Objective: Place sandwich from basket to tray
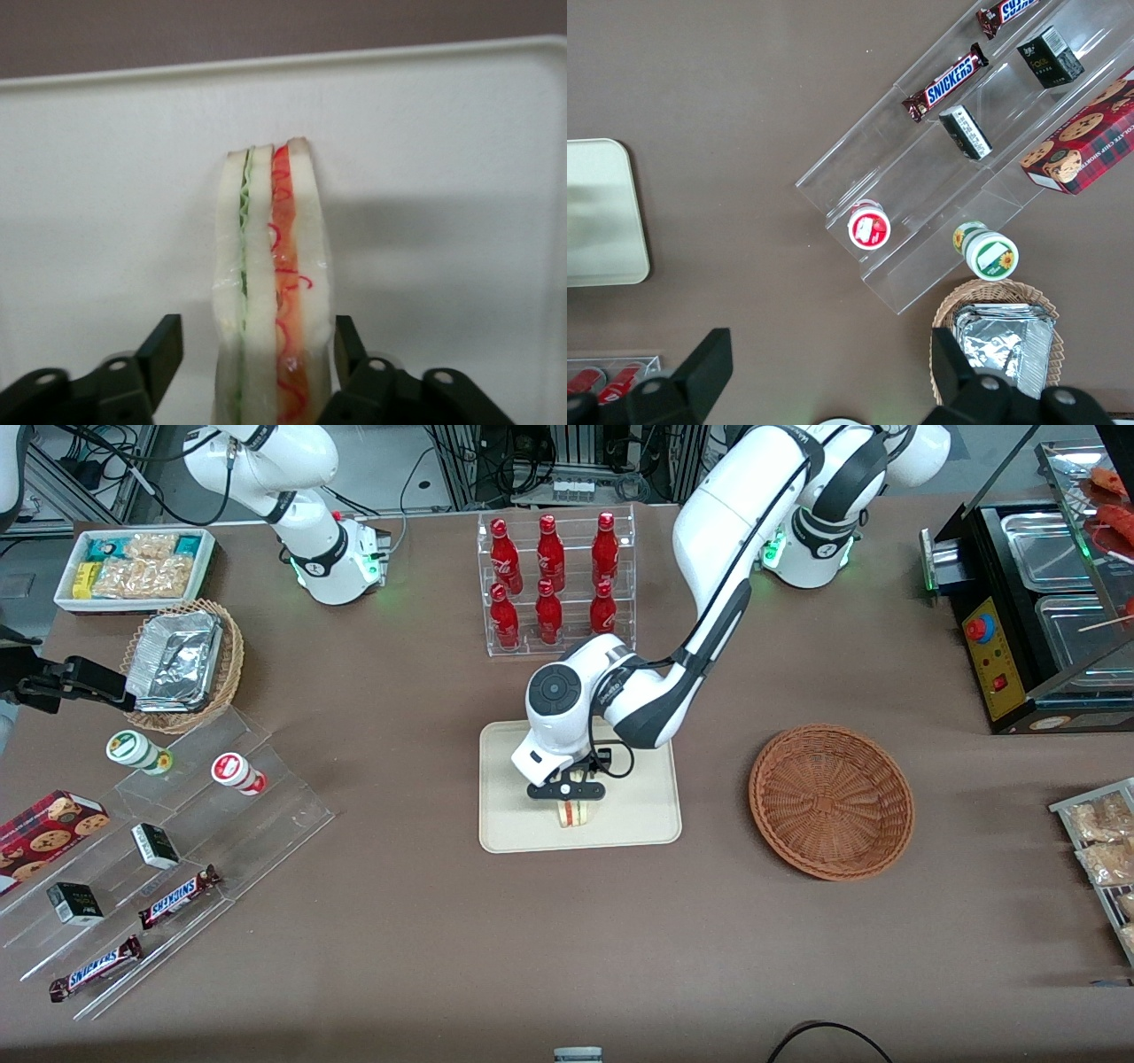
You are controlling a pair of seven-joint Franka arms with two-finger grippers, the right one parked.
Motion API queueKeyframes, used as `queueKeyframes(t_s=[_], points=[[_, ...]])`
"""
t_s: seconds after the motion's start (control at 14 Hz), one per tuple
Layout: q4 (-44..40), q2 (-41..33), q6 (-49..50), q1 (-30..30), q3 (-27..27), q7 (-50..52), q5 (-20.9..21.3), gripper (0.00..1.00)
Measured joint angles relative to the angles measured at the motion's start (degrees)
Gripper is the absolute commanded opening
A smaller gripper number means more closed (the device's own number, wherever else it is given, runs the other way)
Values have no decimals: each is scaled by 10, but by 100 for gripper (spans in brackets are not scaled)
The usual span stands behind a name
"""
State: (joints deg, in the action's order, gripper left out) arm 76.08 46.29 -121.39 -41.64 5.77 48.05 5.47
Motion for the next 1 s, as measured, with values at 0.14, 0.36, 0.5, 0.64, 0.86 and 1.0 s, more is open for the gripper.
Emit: queueKeyframes(t_s=[0.14,0.36,0.5,0.64,0.86,1.0], points=[[-12,-39,29,8,-4,4,0,100],[-15,-122,101,44,-7,5,0,100],[-7,-173,154,75,-9,6,0,100],[23,-225,170,116,-11,2,0,100],[108,-308,173,186,-12,-64,0,100],[163,-363,173,233,-12,-133,-3,100]])
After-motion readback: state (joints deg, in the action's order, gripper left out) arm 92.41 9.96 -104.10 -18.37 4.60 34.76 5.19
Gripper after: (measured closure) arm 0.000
